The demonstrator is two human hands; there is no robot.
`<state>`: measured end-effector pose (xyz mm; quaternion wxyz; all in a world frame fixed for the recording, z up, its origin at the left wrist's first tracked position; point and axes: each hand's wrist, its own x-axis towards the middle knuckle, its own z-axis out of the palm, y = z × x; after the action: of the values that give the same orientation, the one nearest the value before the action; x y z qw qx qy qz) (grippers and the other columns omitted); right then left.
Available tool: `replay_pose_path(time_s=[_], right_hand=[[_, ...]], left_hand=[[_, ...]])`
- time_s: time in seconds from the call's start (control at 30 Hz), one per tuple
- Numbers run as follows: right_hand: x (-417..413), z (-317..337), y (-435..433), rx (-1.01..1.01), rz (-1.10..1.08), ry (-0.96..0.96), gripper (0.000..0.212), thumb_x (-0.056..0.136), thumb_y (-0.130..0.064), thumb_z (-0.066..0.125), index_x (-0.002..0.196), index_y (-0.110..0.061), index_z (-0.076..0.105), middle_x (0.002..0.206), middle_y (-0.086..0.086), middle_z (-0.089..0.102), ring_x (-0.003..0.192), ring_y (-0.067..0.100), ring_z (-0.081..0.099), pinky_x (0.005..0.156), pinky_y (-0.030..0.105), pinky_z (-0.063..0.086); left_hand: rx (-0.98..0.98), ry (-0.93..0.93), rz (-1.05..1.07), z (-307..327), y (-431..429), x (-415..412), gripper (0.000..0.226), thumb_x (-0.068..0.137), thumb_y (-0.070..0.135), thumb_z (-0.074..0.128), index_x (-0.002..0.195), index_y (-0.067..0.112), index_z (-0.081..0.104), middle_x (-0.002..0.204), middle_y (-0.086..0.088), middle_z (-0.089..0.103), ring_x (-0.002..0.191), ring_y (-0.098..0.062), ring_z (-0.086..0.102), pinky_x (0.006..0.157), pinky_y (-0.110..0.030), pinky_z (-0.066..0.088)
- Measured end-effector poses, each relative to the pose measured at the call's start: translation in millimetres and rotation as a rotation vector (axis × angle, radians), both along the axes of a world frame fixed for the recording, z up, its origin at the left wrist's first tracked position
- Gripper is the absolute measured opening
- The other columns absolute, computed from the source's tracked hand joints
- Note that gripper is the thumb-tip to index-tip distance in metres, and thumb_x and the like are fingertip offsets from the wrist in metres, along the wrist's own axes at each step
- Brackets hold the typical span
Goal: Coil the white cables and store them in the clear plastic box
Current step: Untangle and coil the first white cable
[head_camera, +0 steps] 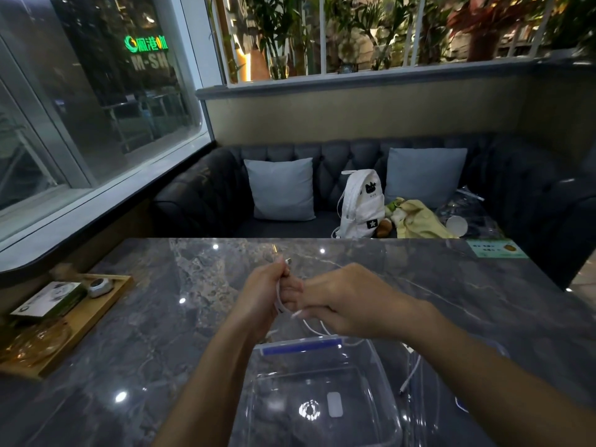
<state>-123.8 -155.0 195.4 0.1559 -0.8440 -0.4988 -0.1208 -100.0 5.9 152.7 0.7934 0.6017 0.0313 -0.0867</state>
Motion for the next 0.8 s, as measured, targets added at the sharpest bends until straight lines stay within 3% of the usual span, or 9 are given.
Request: replay_pose_path(time_s=[0.07,0.13,0.23,0.37,0.43,0.5,0.57,0.67,0.8], right_hand=[[4,2,2,0.065,-0.014,0.055,0.017,0.088,-0.024,0.056,0.090,-0.015,0.070,0.090,0.001,0.071,0.083,0.018,0.064,0.068,0.036,0.049],[12,2,1,0.145,-0.058,0.101,0.015,0.086,-0.023,0.059,0.088,-0.013,0.070,0.087,0.003,0.071,0.081,0.020,0.063,0.071,0.037,0.048],[23,-3,-3,0.243,-0.135,0.165,0.015,0.081,-0.025,0.066,0.085,-0.011,0.071,0.080,0.002,0.071,0.074,0.015,0.061,0.069,0.038,0.049],[33,-14,-9,0.430,-0.136,0.357,0.003,0.077,-0.020,0.071,0.079,-0.018,0.068,0.069,-0.018,0.062,0.066,-0.001,0.057,0.064,0.020,0.047],[37,-17,-15,0.467,-0.152,0.483,0.004,0.079,-0.021,0.069,0.083,-0.023,0.068,0.071,-0.013,0.061,0.069,0.001,0.057,0.067,0.021,0.045],[40,-20,-19,0.401,-0.192,0.533,0.010,0.085,-0.025,0.062,0.088,-0.020,0.070,0.078,0.003,0.062,0.073,0.009,0.056,0.070,0.024,0.044],[38,-23,-21,0.361,-0.175,0.660,0.024,0.090,-0.026,0.054,0.084,-0.007,0.068,0.070,0.017,0.056,0.062,0.011,0.050,0.059,0.022,0.041],[33,-28,-20,0.461,-0.163,0.913,0.029,0.094,-0.023,0.047,0.073,-0.009,0.061,0.057,0.005,0.049,0.041,0.004,0.037,0.038,0.016,0.030],[33,-37,-13,0.858,-0.229,1.088,0.032,0.095,-0.021,0.044,0.065,-0.015,0.051,0.051,-0.004,0.042,0.034,0.001,0.030,0.033,0.015,0.022]], left_hand=[[0.135,-0.034,-0.085,-1,-7,-5,0.037,0.097,0.022,0.035,0.069,0.006,0.053,0.046,0.000,0.053,0.041,-0.011,0.048,0.041,-0.020,0.042],[0.186,-0.054,-0.184,-2,-12,-9,0.042,0.094,0.017,0.036,0.056,0.013,0.056,0.041,0.003,0.043,0.037,-0.009,0.037,0.039,-0.020,0.030],[0.112,0.010,-0.299,1,-16,-13,0.048,0.094,0.021,0.035,0.048,0.023,0.047,0.038,0.009,0.028,0.034,-0.006,0.019,0.040,-0.022,0.014],[-0.058,0.130,-0.363,2,-15,-11,0.053,0.097,0.038,0.029,0.049,0.019,0.042,0.033,0.009,0.026,0.027,-0.003,0.018,0.033,-0.016,0.012],[-0.027,0.127,-0.351,2,-15,-11,0.051,0.090,0.045,0.039,0.046,0.021,0.037,0.031,0.009,0.025,0.026,-0.004,0.017,0.032,-0.015,0.012],[0.040,0.089,-0.305,2,-14,-11,0.047,0.080,0.047,0.047,0.044,0.023,0.030,0.031,0.009,0.023,0.027,-0.005,0.015,0.032,-0.014,0.013],[0.099,0.048,-0.251,2,-14,-10,0.048,0.082,0.044,0.050,0.043,0.025,0.027,0.032,0.009,0.021,0.029,-0.006,0.014,0.033,-0.013,0.014],[0.096,0.020,-0.185,2,-16,-7,0.051,0.088,0.040,0.048,0.042,0.024,0.032,0.033,0.009,0.023,0.029,-0.006,0.016,0.033,-0.013,0.016],[-0.223,0.006,-0.083,4,-23,-4,0.042,0.081,0.041,0.051,0.048,0.017,0.043,0.033,0.008,0.028,0.029,-0.005,0.024,0.036,-0.017,0.022]])
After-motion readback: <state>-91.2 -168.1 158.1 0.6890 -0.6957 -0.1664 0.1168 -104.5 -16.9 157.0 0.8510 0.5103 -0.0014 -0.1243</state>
